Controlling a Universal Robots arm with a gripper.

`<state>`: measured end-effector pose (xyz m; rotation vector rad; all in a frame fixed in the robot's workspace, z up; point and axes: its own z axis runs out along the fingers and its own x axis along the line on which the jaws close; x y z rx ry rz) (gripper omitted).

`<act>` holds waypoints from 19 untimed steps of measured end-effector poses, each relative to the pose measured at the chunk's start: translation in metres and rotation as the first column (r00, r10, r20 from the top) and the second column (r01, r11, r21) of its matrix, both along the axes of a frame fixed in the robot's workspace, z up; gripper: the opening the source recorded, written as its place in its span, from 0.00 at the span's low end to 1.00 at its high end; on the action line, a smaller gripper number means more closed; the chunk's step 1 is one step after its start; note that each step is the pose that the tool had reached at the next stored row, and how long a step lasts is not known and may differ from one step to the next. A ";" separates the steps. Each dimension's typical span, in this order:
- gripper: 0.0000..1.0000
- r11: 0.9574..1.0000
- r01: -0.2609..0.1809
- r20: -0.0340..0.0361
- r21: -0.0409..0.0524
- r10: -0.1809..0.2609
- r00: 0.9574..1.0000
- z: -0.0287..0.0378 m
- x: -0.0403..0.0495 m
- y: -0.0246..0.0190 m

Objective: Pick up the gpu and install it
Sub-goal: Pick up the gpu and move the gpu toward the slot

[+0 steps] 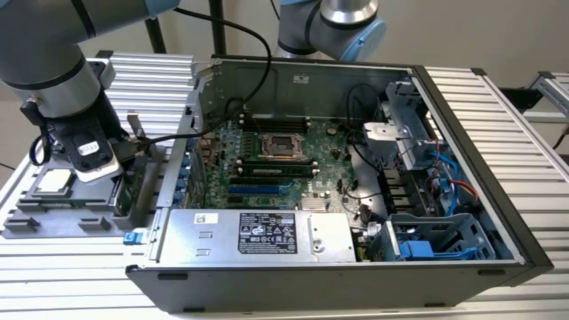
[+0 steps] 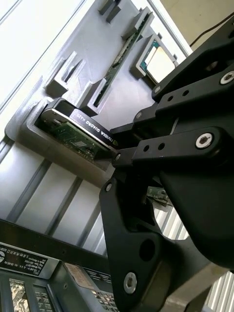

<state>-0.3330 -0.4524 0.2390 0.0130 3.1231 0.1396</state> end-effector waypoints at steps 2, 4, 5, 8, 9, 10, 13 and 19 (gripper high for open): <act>0.00 1.000 0.000 0.000 0.000 0.000 1.000 0.0000 0.0000 0.0000; 0.00 1.000 0.000 0.000 0.000 0.000 1.000 0.0001 0.0000 0.0000; 0.00 1.000 0.000 0.000 0.000 0.000 1.000 0.0004 0.0000 0.0000; 0.00 1.000 0.000 0.000 0.000 0.000 1.000 0.0033 0.0000 0.0000; 0.00 1.000 0.000 0.000 0.000 0.000 1.000 0.0042 0.0000 0.0000; 0.00 1.000 0.000 0.000 0.000 0.000 1.000 0.0053 0.0000 0.0000; 0.00 1.000 0.000 0.000 0.000 0.000 1.000 0.0084 0.0000 0.0000; 0.00 1.000 0.000 0.000 0.000 0.000 1.000 0.0116 0.0000 0.0000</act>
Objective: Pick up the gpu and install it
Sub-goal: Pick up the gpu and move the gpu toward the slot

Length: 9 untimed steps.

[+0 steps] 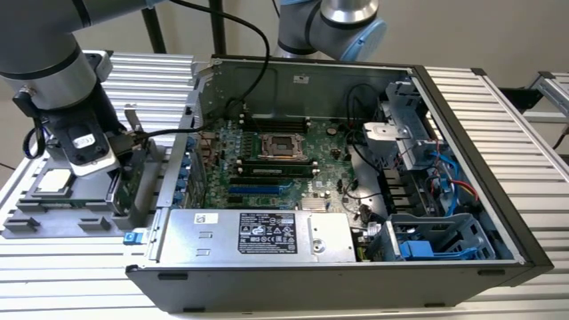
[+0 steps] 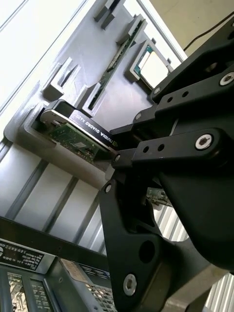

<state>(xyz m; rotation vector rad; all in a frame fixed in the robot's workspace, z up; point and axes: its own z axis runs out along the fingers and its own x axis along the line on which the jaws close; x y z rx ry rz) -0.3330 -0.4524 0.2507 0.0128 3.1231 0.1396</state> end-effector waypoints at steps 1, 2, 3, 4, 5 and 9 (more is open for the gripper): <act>0.00 1.000 0.000 0.000 0.000 0.000 1.000 0.0001 0.0000 0.0000; 0.00 1.000 0.000 0.000 0.000 0.000 1.000 0.0003 0.0000 0.0000; 0.00 1.000 0.000 0.000 0.000 0.000 1.000 0.0006 0.0000 0.0000; 0.00 1.000 0.000 0.000 0.000 0.000 1.000 0.0011 0.0000 0.0000; 0.00 1.000 0.000 0.000 0.000 0.000 1.000 0.0016 0.0000 0.0000; 0.00 1.000 0.000 0.000 0.000 0.000 1.000 0.0044 0.0000 0.0000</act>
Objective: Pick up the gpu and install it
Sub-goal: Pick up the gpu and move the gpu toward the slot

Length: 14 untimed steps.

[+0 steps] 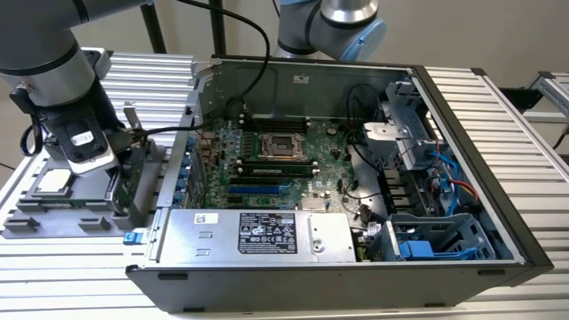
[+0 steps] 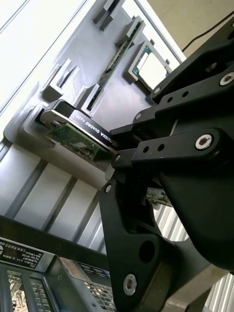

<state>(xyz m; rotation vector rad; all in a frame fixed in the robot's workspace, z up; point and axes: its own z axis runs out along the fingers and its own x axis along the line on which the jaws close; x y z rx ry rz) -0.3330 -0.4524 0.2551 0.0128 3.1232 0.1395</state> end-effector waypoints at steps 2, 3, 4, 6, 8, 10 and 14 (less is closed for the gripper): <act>0.00 1.000 0.000 0.000 0.000 0.000 1.000 0.0017 0.0000 0.0000; 0.00 1.000 0.000 0.000 0.000 0.000 1.000 0.0027 0.0000 0.0000; 0.00 1.000 0.000 0.000 0.000 0.000 1.000 0.0036 0.0000 0.0000; 0.00 1.000 0.000 0.000 0.000 0.000 1.000 0.0056 0.0000 0.0000; 0.00 1.000 0.000 0.000 0.000 0.000 1.000 0.0077 0.0001 0.0000; 0.00 1.000 0.000 0.000 0.000 0.000 1.000 0.0098 0.0001 -0.0001; 0.00 1.000 0.000 0.000 0.000 0.000 1.000 0.0141 -0.0001 0.0000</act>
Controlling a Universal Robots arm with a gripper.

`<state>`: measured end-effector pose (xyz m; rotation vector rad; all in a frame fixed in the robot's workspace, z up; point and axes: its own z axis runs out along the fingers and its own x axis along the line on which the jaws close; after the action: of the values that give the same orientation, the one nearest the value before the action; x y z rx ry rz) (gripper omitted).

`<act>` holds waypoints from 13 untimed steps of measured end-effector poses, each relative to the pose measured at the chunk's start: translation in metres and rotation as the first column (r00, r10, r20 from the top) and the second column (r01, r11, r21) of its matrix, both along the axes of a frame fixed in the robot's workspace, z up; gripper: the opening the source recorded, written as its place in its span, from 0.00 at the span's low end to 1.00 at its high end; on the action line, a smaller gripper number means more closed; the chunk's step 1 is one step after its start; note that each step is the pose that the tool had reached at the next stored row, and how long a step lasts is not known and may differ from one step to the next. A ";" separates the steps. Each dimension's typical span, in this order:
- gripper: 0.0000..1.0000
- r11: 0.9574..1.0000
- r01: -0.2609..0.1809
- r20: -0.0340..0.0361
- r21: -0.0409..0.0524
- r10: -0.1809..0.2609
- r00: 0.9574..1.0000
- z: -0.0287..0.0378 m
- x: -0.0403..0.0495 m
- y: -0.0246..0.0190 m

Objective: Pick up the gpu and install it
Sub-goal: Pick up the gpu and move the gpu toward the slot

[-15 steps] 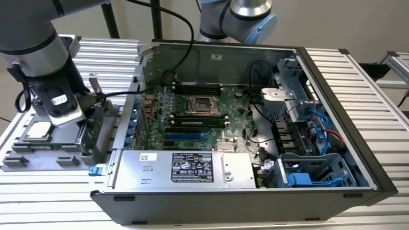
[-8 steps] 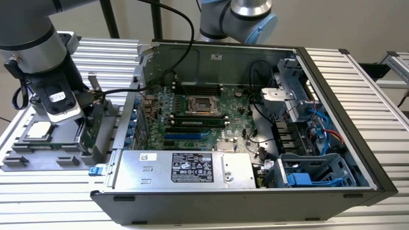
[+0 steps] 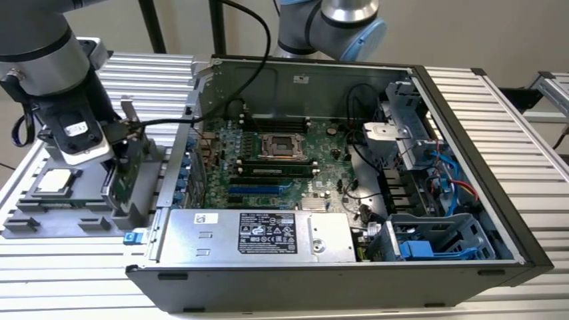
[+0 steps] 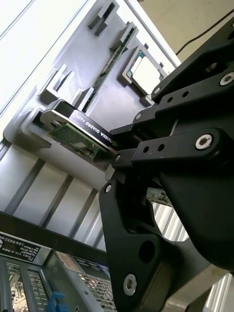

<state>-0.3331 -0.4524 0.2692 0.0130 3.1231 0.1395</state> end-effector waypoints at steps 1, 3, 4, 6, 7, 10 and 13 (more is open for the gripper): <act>0.00 1.000 0.000 0.000 0.000 0.000 1.000 0.0010 0.0000 0.0000; 0.00 1.000 0.000 0.000 0.000 0.000 1.000 0.0035 0.0000 0.0000; 0.00 1.000 0.000 0.000 0.000 0.000 1.000 0.0047 0.0000 0.0000; 0.00 1.000 0.000 0.000 0.000 0.000 1.000 0.0072 0.0000 0.0000; 0.00 1.000 0.000 0.000 0.000 0.000 1.000 0.0084 0.0001 -0.0001; 0.00 1.000 0.000 0.000 0.000 0.000 1.000 0.0124 0.0001 -0.0001; 0.00 1.000 0.000 0.000 0.000 0.000 1.000 0.0160 0.0001 0.0000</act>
<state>-0.3330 -0.4525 0.2852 0.0127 3.1231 0.1396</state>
